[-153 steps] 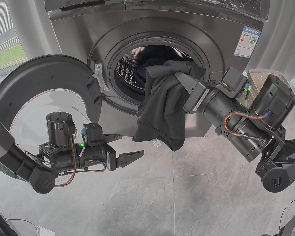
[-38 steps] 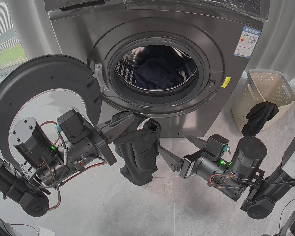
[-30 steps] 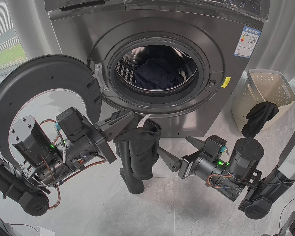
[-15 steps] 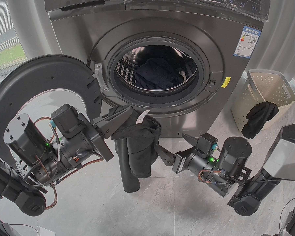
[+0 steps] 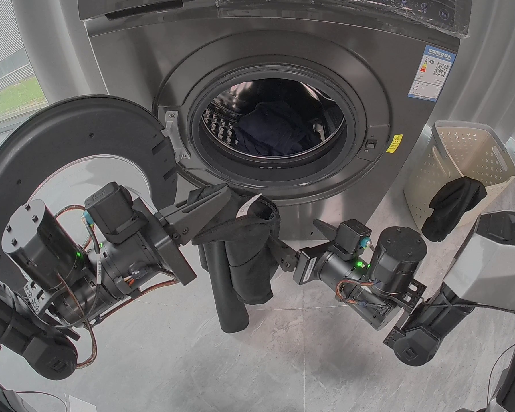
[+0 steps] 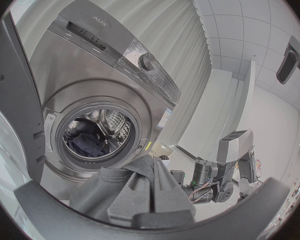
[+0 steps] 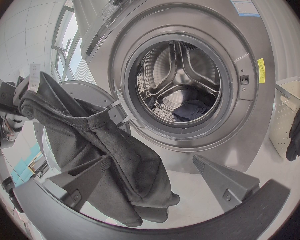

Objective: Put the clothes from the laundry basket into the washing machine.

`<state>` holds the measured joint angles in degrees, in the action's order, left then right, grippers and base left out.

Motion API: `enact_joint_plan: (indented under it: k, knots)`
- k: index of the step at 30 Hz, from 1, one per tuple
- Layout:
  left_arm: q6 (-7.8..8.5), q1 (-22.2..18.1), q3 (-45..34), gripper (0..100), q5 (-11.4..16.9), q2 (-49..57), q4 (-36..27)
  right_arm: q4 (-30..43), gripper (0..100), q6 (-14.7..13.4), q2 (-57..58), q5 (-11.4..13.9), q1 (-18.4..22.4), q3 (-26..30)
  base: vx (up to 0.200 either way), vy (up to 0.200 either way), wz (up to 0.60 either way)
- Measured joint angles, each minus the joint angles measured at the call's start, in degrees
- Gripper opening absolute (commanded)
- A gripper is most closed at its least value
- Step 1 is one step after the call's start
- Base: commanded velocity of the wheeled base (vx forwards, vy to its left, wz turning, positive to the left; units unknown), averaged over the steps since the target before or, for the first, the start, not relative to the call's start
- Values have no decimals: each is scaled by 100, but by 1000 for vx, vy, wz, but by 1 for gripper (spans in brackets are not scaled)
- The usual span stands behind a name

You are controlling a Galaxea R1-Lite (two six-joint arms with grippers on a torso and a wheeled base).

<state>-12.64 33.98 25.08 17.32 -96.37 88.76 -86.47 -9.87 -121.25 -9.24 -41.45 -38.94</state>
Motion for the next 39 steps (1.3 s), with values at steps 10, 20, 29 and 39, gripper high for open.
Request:
enact_joint_plan:
  k: [10, 20, 29, 39]
  knots:
    - [0, 4, -9, 0, 7, 1, 0, 4, 100, 20, -83, -9, 72, -180, 0, 0, 0]
    - [-7, -2, 11, 0, 9, 1, -2, 11, 100, 33, -168, -35, -94, -45, 0, 0, 0]
    - [-2, 4, -6, 0, 16, 1, 0, 30, 100, 121, -215, -9, 413, -339, 0, 0, 0]
    - [0, 4, -9, 0, 24, 11, 0, 88, 100, 140, -232, -12, 507, -539, 0, 0, 0]
